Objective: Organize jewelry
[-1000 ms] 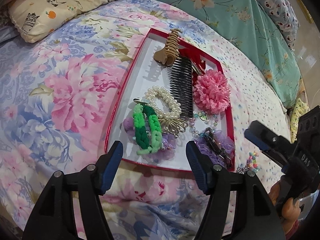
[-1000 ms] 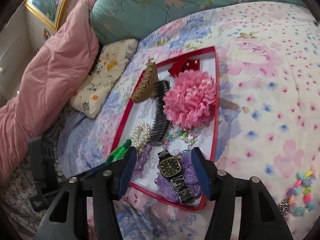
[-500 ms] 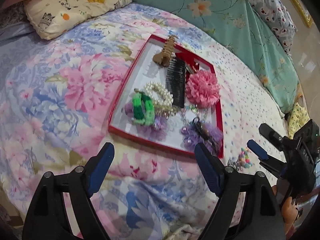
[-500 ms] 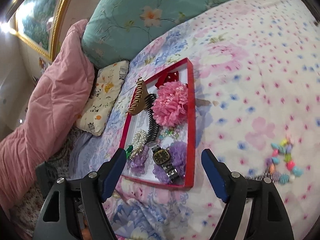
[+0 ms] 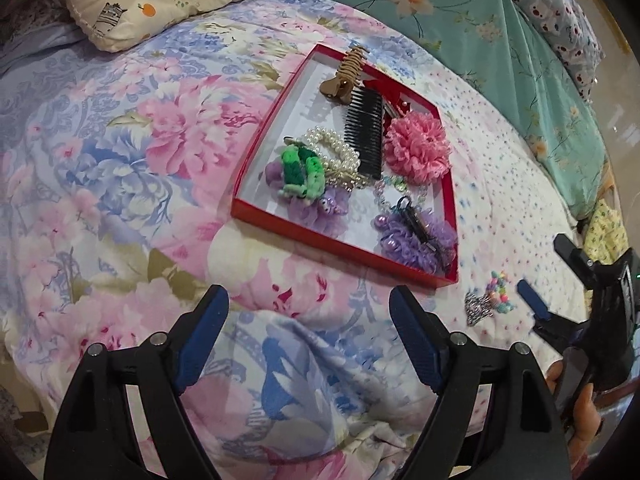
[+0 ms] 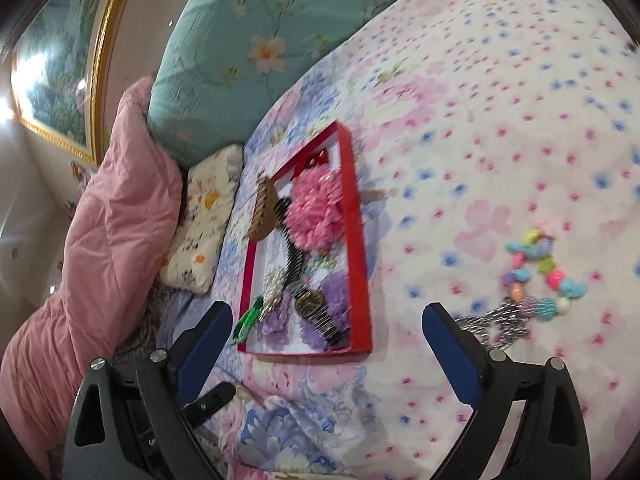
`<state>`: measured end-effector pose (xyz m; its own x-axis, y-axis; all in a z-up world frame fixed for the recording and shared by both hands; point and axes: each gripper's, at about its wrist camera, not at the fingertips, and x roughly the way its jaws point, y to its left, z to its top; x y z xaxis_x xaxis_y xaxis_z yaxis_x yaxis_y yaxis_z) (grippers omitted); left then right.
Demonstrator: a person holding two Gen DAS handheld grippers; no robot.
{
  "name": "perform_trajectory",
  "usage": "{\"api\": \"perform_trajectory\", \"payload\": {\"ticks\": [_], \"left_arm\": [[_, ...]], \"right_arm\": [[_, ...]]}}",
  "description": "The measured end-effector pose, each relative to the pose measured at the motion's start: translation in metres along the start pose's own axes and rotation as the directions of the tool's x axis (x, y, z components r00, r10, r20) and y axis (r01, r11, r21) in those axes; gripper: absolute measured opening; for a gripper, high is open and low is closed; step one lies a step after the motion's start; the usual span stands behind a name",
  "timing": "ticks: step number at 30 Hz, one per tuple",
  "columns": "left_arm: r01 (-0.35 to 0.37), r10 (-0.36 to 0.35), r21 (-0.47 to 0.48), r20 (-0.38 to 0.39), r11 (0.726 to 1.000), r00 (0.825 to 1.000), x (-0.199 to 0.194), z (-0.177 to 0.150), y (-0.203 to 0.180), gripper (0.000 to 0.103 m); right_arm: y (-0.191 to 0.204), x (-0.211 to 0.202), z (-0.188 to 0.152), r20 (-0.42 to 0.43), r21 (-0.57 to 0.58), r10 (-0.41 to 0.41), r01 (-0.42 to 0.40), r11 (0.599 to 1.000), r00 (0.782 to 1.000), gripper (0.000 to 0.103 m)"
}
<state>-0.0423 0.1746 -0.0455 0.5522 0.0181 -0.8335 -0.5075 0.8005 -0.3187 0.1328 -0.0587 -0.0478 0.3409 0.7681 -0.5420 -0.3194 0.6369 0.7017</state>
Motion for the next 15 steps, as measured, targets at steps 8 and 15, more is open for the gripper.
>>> {"api": "perform_trajectory", "payload": {"ticks": [8,15], "left_arm": [[-0.123,0.117,0.101,0.062,0.987,0.991,-0.019,-0.005,-0.012,0.083],[-0.181,0.153,0.186,0.16,0.966,0.975,-0.056,-0.001,-0.024,0.086]], "right_arm": [[0.022,-0.013,-0.009,-0.005,-0.174,-0.088,0.086,0.981,0.996,0.098],[0.082,-0.032,-0.026,0.083,-0.476,-0.185,0.202,0.856,0.979,0.098]]}}
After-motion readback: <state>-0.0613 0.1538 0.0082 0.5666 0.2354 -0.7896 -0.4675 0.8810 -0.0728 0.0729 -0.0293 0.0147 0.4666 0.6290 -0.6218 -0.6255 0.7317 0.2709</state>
